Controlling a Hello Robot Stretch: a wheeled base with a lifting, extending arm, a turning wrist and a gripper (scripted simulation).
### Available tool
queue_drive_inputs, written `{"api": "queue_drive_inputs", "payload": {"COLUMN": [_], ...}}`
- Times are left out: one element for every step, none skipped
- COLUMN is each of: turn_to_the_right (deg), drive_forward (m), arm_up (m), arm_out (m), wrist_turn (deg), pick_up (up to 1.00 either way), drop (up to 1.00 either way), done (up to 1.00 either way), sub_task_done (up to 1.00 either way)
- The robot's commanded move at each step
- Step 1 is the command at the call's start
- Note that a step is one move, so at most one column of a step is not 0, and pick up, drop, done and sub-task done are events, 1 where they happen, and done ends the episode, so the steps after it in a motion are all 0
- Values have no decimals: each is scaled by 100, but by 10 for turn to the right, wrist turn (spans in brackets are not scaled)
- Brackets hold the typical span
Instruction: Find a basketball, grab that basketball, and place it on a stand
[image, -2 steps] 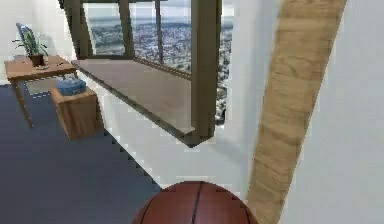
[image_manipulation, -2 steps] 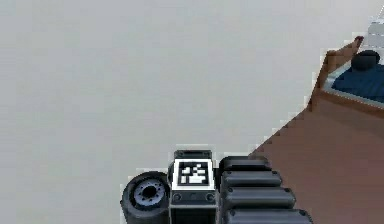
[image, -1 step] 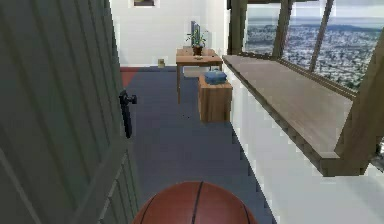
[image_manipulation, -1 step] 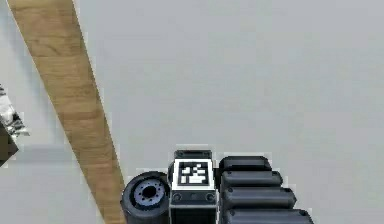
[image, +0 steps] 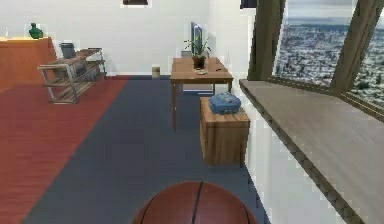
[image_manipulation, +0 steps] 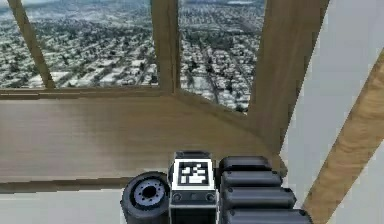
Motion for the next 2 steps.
{"api": "queue_drive_inputs", "payload": {"turn_to_the_right": [-120,0], "drive_forward": [0,100], "arm_up": [0,0], "arm_out": [0,0], "wrist_turn": [0,0], "pick_up": [0,0], "drop": [0,0], "done": [0,0], "sub_task_done": [0,0]}}
